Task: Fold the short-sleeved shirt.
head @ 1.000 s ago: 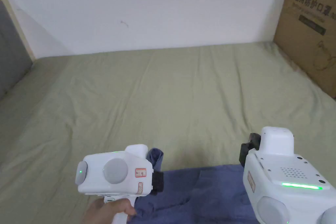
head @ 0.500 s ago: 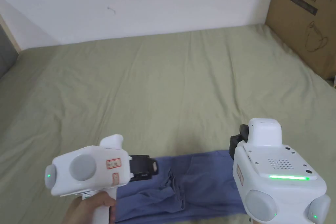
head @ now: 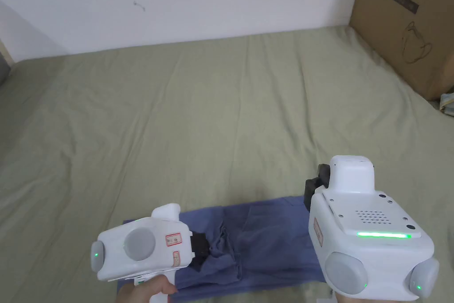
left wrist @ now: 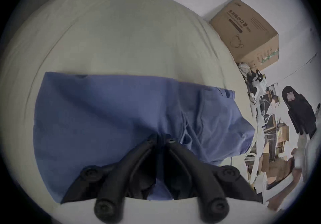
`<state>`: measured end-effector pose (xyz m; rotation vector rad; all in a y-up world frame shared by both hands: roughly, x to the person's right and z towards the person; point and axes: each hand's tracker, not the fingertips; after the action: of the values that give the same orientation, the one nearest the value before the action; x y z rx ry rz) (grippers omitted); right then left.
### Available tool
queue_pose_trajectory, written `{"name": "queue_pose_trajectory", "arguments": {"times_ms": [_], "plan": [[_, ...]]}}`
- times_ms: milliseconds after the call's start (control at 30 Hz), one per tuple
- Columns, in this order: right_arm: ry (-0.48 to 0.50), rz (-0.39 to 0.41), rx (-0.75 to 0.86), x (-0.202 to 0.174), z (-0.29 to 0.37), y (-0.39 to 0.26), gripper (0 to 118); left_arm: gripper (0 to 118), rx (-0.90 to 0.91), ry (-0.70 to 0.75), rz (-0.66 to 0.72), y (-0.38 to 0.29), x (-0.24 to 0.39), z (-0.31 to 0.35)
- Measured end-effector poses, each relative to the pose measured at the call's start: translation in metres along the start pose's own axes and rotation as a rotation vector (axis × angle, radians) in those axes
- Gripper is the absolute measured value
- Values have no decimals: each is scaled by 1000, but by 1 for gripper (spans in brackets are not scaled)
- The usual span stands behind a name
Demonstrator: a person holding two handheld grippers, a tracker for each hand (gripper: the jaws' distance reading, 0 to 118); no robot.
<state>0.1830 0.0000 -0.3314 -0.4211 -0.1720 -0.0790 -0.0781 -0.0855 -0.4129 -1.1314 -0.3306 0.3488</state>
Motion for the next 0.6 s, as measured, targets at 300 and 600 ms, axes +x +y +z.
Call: {"name": "queue_pose_trajectory", "arguments": {"times_ms": [300, 600], "plan": [[-9, 0, -1, 4, 2, 3, 1, 7, -8, 38, -204, -20, 44, -4], [-8, -1, 8, 1, 13, 9, 1, 7, -9, -138, -190, -25, 51, 19]]}}
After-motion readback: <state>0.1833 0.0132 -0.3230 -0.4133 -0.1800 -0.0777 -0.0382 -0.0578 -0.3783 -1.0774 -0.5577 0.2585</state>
